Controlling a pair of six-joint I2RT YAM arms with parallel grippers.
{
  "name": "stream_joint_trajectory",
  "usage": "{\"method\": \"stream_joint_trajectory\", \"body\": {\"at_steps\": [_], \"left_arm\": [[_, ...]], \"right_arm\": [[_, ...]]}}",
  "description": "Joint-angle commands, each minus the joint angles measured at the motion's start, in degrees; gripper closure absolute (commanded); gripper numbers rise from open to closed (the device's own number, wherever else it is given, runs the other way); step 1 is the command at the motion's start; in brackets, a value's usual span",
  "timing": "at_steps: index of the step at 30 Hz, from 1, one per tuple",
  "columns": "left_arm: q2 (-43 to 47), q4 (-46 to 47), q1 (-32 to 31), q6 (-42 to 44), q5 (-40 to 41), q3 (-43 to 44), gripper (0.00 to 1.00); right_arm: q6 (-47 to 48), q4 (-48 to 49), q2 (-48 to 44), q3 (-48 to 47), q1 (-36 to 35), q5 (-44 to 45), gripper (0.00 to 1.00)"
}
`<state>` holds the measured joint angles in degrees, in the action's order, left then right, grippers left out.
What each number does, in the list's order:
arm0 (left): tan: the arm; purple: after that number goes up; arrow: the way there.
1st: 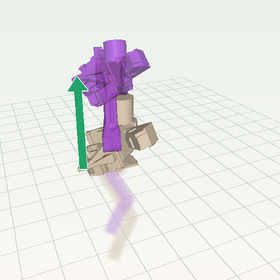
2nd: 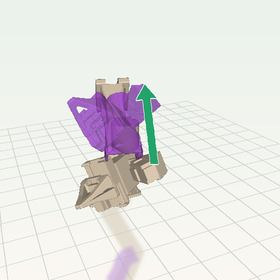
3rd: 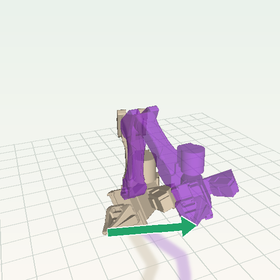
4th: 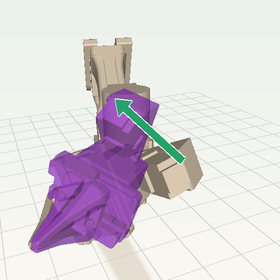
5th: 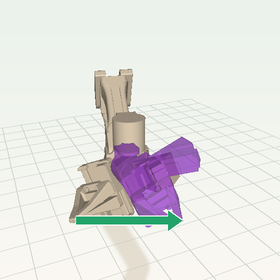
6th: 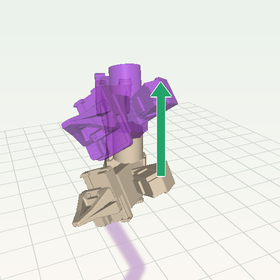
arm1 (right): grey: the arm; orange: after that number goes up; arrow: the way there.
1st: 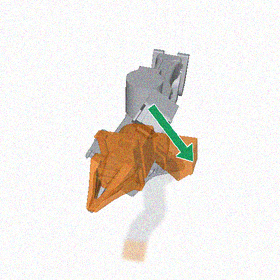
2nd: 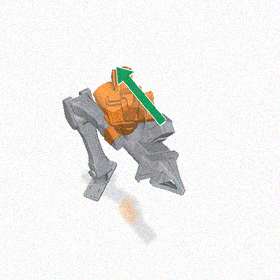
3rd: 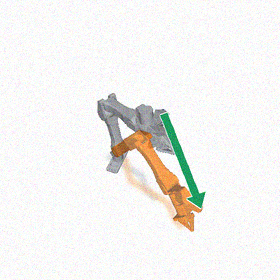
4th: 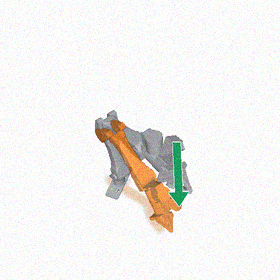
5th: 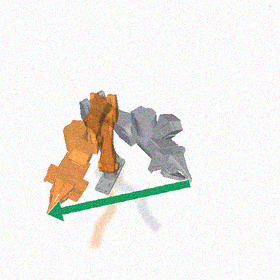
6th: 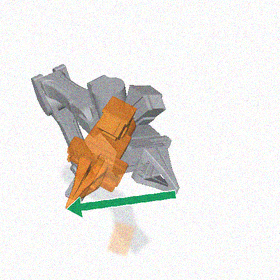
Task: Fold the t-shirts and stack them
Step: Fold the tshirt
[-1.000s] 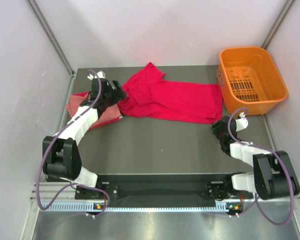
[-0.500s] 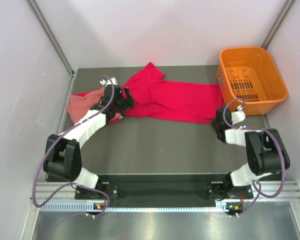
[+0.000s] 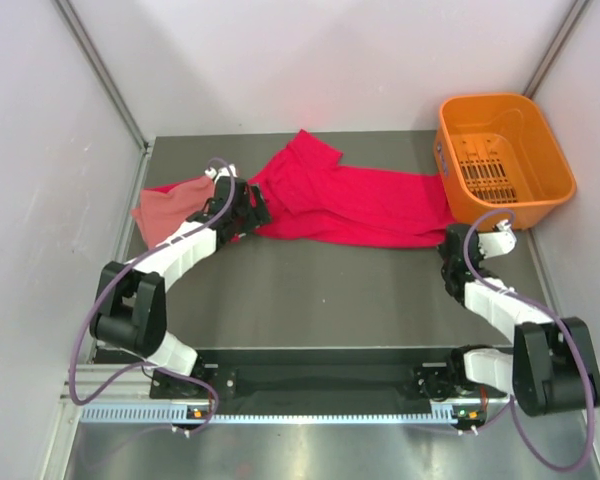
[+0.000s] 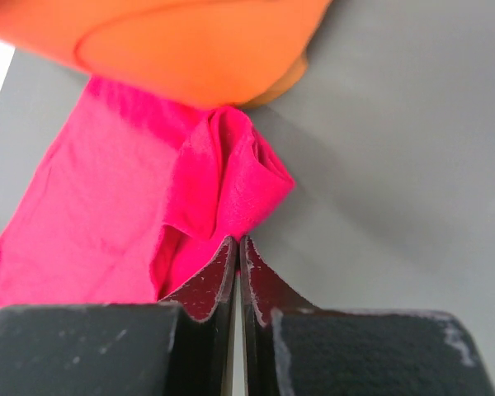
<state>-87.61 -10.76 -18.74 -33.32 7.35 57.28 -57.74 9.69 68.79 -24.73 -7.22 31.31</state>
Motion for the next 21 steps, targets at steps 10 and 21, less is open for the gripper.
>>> {"method": "stream_joint_trajectory", "body": {"at_steps": [10, 21], "left_arm": [[-6.15, 4.25, -1.38, -3.67, 1.35, 3.80, 0.17], [-19.87, 3.36, -0.16, -4.65, 6.71, 21.74, 0.21]], "right_arm": [[-1.77, -3.19, -4.46, 1.88, 1.16, 7.72, 1.00], [-0.63, -1.79, -2.35, 1.18, 1.25, 5.52, 1.00]]}}
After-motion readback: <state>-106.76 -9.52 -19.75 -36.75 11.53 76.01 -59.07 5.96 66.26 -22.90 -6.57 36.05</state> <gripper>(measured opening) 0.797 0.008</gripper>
